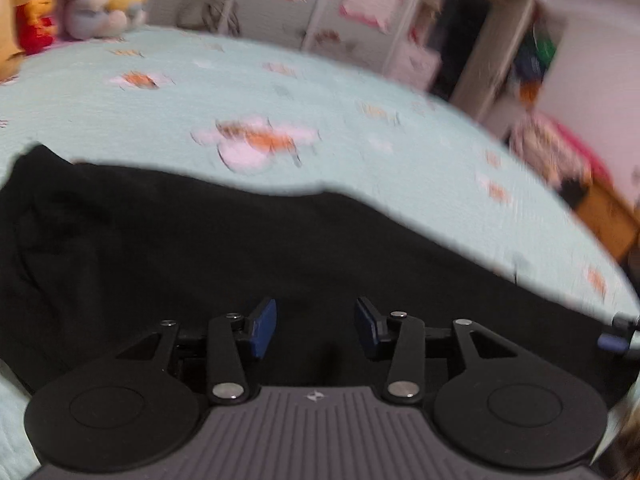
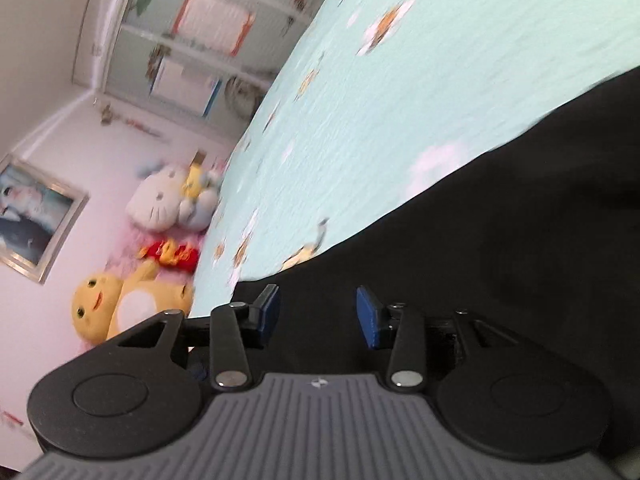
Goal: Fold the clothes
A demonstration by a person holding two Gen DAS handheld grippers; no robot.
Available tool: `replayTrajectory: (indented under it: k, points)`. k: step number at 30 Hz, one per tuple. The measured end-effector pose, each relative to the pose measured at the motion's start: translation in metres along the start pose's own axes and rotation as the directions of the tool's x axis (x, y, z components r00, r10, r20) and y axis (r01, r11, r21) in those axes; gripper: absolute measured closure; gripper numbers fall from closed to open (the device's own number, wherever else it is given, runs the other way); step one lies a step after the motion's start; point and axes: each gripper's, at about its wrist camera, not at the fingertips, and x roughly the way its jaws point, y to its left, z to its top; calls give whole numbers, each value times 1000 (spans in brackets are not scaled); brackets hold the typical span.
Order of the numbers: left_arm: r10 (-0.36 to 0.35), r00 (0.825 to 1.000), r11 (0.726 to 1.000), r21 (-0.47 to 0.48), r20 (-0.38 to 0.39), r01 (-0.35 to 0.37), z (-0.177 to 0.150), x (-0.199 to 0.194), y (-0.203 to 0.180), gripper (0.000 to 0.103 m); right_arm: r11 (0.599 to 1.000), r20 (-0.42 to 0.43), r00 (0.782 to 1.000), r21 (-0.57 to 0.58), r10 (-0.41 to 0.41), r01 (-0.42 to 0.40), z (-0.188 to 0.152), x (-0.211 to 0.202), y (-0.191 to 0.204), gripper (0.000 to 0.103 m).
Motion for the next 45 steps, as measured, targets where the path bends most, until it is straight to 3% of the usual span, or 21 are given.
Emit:
replayTrajectory:
  k: [1, 3, 4, 9, 11, 13, 16, 18, 19, 21, 23, 24, 26, 30, 34, 36, 38, 42, 45]
  points:
    - [10, 1000, 1000, -8, -17, -10, -5, 4, 0, 58, 1000, 24, 1000, 4, -14, 14, 3, -10, -8, 59]
    - [26, 999, 1000, -10, -25, -27, -10, 7, 3, 59, 999, 73, 996, 13, -43, 42, 9, -31, -25, 81]
    - [33, 999, 999, -6, -22, -33, -11, 6, 4, 65, 998, 97, 994, 18, -57, 56, 13, -41, -33, 103]
    - [81, 996, 996, 27, -25, -80, -12, 3, 1, 65, 993, 203, 972, 30, -122, 118, 24, -86, -66, 98]
    - [115, 993, 993, 43, -25, -114, -12, -1, -7, 63, 995, 210, 973, -10, -97, 102, 12, -86, -52, 71]
    - [132, 991, 988, 81, -17, -130, -14, -5, -20, 55, 999, 196, 980, -13, -32, 35, 3, -85, -47, 64]
    - [120, 992, 983, 146, -34, -114, -21, -3, -29, 47, 999, 171, 985, 24, 25, -29, -5, -81, -52, 63]
    - [113, 993, 983, 151, -39, -106, -24, 0, -26, 47, 997, 174, 984, 77, 19, -33, -5, -84, -71, 85]
    - [106, 994, 985, 138, -35, -100, -25, -1, -23, 47, 993, 190, 982, 107, 22, -43, -6, -90, -76, 100]
    - [103, 994, 988, 117, -40, -98, -23, -3, -22, 47, 984, 232, 972, 164, 32, -72, -11, -105, -80, 97]
    - [107, 993, 990, 96, -46, -102, -20, -5, -22, 48, 979, 289, 956, 173, 55, -109, -13, -124, -77, 60]
    - [107, 993, 991, 87, -46, -102, -19, -6, -23, 47, 979, 321, 945, 165, 61, -120, -12, -134, -75, 55]
    - [89, 995, 993, 79, -41, -85, -21, -9, -26, 47, 978, 372, 926, 158, 69, -136, -6, -149, -77, 53]
    - [106, 993, 988, 116, -44, -101, -27, -5, -29, 45, 986, 396, 917, 127, 49, -108, 8, -157, -74, 53]
    - [116, 992, 985, 133, -40, -110, -27, -4, -30, 45, 985, 338, 938, 118, 78, -125, 27, -139, -80, 51]
    - [120, 992, 985, 132, -46, -113, -27, -3, -31, 45, 982, 305, 951, 154, 56, -107, 32, -130, -92, 46]
    - [122, 991, 986, 124, -52, -115, -25, -3, -31, 45, 974, 293, 956, 210, 15, -80, 34, -131, -107, 49]
    - [141, 988, 987, 89, -63, -135, -21, -5, -32, 45, 981, 359, 933, 166, 34, -99, 25, -146, -97, 46]
    - [143, 990, 988, 60, 1, -143, -18, -18, -39, 45, 981, 370, 925, 133, 86, -144, 25, -148, -87, 46]
